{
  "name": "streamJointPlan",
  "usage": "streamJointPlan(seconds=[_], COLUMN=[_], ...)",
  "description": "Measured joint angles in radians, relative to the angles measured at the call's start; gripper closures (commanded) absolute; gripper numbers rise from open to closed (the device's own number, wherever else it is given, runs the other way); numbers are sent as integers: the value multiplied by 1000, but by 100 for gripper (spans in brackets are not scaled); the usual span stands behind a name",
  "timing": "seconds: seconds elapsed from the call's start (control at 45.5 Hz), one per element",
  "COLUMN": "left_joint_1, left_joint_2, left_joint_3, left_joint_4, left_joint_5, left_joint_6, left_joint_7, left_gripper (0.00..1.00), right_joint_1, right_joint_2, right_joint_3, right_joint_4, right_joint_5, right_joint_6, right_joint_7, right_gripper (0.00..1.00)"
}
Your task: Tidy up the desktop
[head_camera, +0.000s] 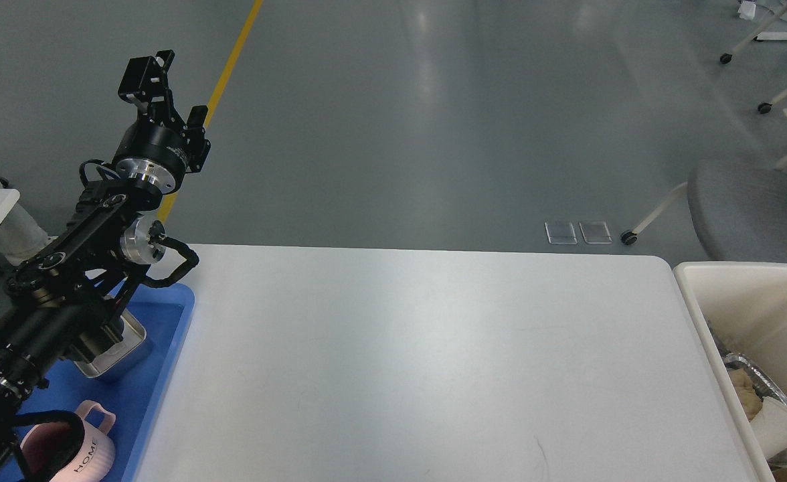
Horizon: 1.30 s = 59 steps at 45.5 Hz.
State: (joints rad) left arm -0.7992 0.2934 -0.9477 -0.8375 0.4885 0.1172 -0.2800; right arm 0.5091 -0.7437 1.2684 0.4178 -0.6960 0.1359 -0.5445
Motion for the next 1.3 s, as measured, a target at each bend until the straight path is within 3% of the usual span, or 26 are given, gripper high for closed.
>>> streamJointPlan(seconds=[0.242, 0.374, 0.484, 0.638, 0.682, 0.792, 0.88, 1.056, 1.298], left_joint_1=[1, 8, 12, 14, 17, 26, 32, 56, 86], left_joint_2=[0, -11, -17, -17, -17, -17, -17, -30, -89], left_joint_3=[-1, -42, -82, -93, -93, -94, -94, -96, -135], left_joint_4=[0, 15, 34, 42, 42, 43, 44, 82, 120], left_joint_5=[-3, -67, -148, -176, -183, -216, -260, -325, -330], left_joint_6=[-1, -4, -7, -13, -17, -33, -78, -172, -267], left_joint_7=[-6, -8, -8, -6, -5, -2, 0, -4, -8], left_gripper=[3, 3, 3, 3, 3, 3, 3, 3, 3], right_joint_1=[171, 294, 351, 390, 390, 378, 352, 260, 173], right_joint_2=[104, 186, 251, 345, 373, 410, 440, 494, 576], right_joint_3=[0, 2, 15, 44, 51, 56, 56, 59, 62], right_joint_4=[2, -1, -1, -3, -1, 7, 32, 103, 103], right_joint_5=[0, -1, 0, 32, 66, 165, 250, 399, 441], right_joint_6=[-26, -116, -156, -174, -174, -160, -142, -22, 47], right_joint_7=[7, 68, 187, 438, 529, 649, 682, 697, 745], right_gripper=[10, 9, 8, 1, 0, 0, 0, 0, 0])
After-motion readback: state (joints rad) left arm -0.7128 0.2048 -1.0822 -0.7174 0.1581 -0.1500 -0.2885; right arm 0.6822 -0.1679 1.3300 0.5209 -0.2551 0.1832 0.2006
